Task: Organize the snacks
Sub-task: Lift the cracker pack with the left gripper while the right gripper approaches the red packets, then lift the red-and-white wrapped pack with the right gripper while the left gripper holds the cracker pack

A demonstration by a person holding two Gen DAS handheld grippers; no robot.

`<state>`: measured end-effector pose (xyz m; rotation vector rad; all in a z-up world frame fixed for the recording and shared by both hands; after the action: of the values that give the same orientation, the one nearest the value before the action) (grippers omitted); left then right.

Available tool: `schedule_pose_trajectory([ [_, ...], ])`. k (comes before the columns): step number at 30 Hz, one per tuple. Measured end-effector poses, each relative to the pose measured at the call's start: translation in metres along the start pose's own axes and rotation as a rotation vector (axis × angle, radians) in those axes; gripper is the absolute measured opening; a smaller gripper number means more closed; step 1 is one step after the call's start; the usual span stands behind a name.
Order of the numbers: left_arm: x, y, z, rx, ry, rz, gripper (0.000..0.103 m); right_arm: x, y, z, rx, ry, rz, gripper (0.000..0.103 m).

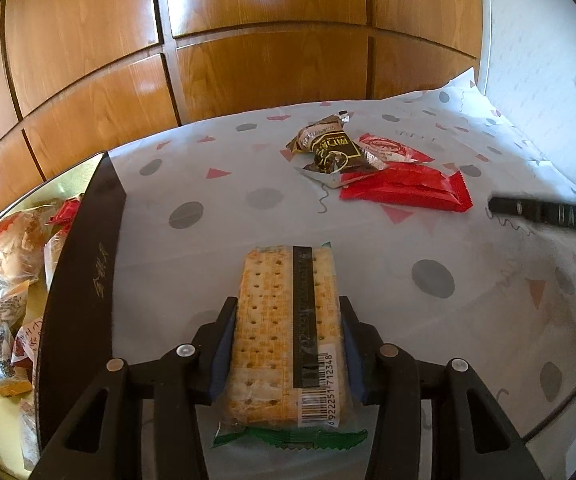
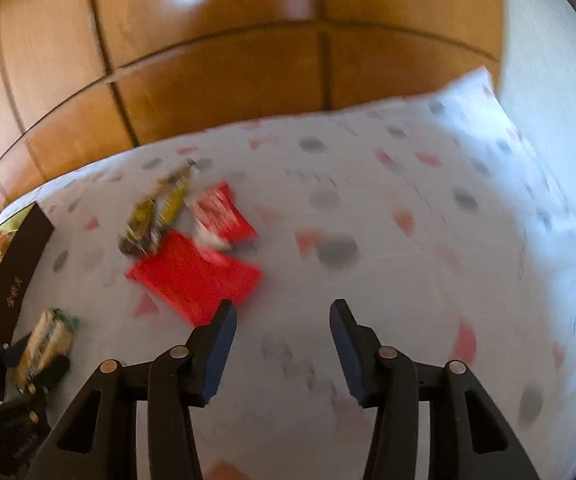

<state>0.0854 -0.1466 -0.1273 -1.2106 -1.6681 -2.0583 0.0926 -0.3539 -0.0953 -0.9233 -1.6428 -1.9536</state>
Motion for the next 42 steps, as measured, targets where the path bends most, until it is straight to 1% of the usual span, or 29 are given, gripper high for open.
schedule_pose_trajectory([
  [2,0.000,0.000,0.000,0.001,-0.002,-0.003,0.048,-0.009,0.016,0.011,0.055,0.031,0.019,0.049],
  [5,0.000,0.000,0.001,0.007,-0.010,-0.006,0.048,-0.031,0.038,0.029,0.154,0.048,0.064,0.049],
  [8,0.000,0.000,0.001,0.008,-0.012,-0.009,0.048,-0.053,0.054,0.046,0.234,0.071,0.120,0.050],
  [10,0.000,-0.001,0.002,0.011,-0.017,-0.010,0.048,-0.071,0.061,0.057,0.290,0.090,0.177,0.051],
  [12,0.001,-0.001,0.002,0.012,-0.019,-0.012,0.048,-0.085,0.065,0.063,0.335,0.072,0.200,0.051],
  [14,0.000,-0.001,0.002,0.013,-0.022,-0.013,0.048,-0.094,0.070,0.068,0.342,0.080,0.216,0.051],
  [16,0.000,-0.001,0.003,0.017,-0.027,-0.015,0.048,-0.106,0.072,0.070,0.349,0.049,0.251,0.050],
  [17,0.001,-0.001,0.003,0.016,-0.028,-0.016,0.048,-0.106,0.072,0.070,0.338,0.073,0.249,0.040],
  [18,0.001,-0.001,0.003,0.015,-0.028,-0.017,0.048,-0.105,0.073,0.070,0.336,0.078,0.245,0.037],
  [20,0.001,-0.001,0.003,0.017,-0.030,-0.017,0.048,-0.102,0.072,0.068,0.342,0.038,0.232,0.033],
  [24,0.002,-0.001,0.002,0.017,-0.030,-0.019,0.048,-0.089,0.064,0.037,0.261,-0.078,0.216,0.031],
  [26,0.001,-0.001,0.002,0.017,-0.030,-0.020,0.048,-0.076,0.052,0.018,0.228,-0.144,0.209,0.031],
  [28,0.001,-0.001,0.003,0.018,-0.031,-0.020,0.048,-0.060,0.037,-0.001,0.187,-0.186,0.208,0.031],
  [30,0.001,-0.001,0.002,0.018,-0.030,-0.021,0.048,-0.045,0.021,-0.017,0.129,-0.190,0.214,0.031],
  [32,0.001,-0.001,0.002,0.019,-0.031,-0.022,0.048,-0.029,0.004,-0.027,0.069,-0.175,0.212,0.031],
  [35,0.001,-0.001,0.002,0.014,-0.025,-0.021,0.048,-0.011,-0.019,-0.024,0.019,-0.121,0.183,0.032],
  [37,0.001,0.000,0.001,0.012,-0.021,-0.019,0.048,-0.004,-0.029,-0.017,0.024,-0.133,0.135,0.032],
  [42,0.000,0.000,0.001,0.005,-0.012,-0.016,0.048,-0.005,-0.035,-0.010,-0.010,-0.166,0.053,0.034],
])
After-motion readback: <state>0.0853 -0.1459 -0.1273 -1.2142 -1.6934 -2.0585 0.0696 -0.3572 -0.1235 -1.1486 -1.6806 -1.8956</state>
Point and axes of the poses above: each gripper's, at about its wrist camera, not at the fingertips, and x roughly against the way its jaws point, z to its left, y to its top, the point moved 3 cm from there along -x, roughly the way its jaws point, and after that the axes turned 3 degrees about -y, right-handed, at the moved point
